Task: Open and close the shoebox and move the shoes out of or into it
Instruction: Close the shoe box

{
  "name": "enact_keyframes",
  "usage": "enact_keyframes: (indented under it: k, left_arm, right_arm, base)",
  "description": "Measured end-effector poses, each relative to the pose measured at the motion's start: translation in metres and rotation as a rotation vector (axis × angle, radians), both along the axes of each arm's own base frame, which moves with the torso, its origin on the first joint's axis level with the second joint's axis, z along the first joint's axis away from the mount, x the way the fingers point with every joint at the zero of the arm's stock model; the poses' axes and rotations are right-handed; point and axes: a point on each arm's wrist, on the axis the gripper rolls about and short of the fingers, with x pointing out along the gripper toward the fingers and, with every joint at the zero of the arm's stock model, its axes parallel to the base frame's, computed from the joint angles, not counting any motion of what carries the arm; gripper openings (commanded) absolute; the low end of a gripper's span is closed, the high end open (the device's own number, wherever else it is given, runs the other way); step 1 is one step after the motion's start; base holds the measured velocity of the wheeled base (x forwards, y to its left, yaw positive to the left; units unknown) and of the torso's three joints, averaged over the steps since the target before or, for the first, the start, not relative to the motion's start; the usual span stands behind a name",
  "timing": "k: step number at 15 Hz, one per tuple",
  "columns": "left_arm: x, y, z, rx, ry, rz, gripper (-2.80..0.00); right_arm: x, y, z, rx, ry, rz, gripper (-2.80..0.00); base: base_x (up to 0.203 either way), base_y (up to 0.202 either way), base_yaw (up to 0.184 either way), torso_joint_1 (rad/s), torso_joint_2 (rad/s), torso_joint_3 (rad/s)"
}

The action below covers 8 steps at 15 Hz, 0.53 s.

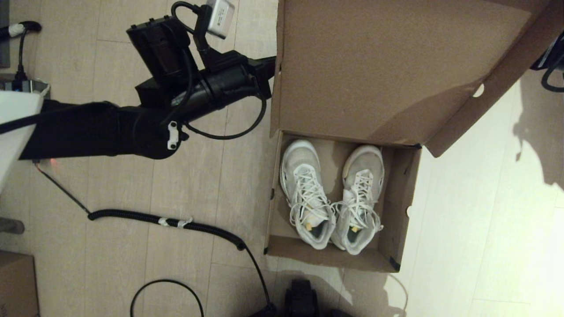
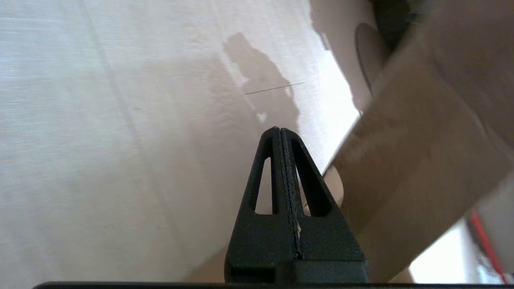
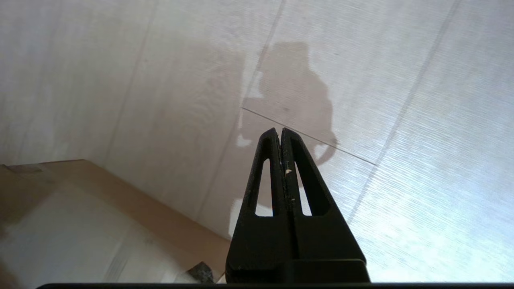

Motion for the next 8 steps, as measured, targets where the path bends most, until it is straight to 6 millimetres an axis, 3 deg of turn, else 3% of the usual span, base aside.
enact_keyframes:
  k: [5,8]
  left_arm:
    - [-0.017,-0.003,0.007,-0.006,-0.003,-0.02,-2.8]
    - [-0.028,-0.002,0.007,0.002,0.011,-0.033,-2.8]
  right_arm:
    - [-0.005,-0.03,0.015,-0.038,-0.051,-0.111,-2.8]
    - [-0.007,-0.038,0.02,-0.041,-0.054,-0.137,-2.8]
  base:
    - [0.0,0.0,0.0,0.0,0.0,0.0]
    - [0.0,0.0,0.0,0.0,0.0,0.0]
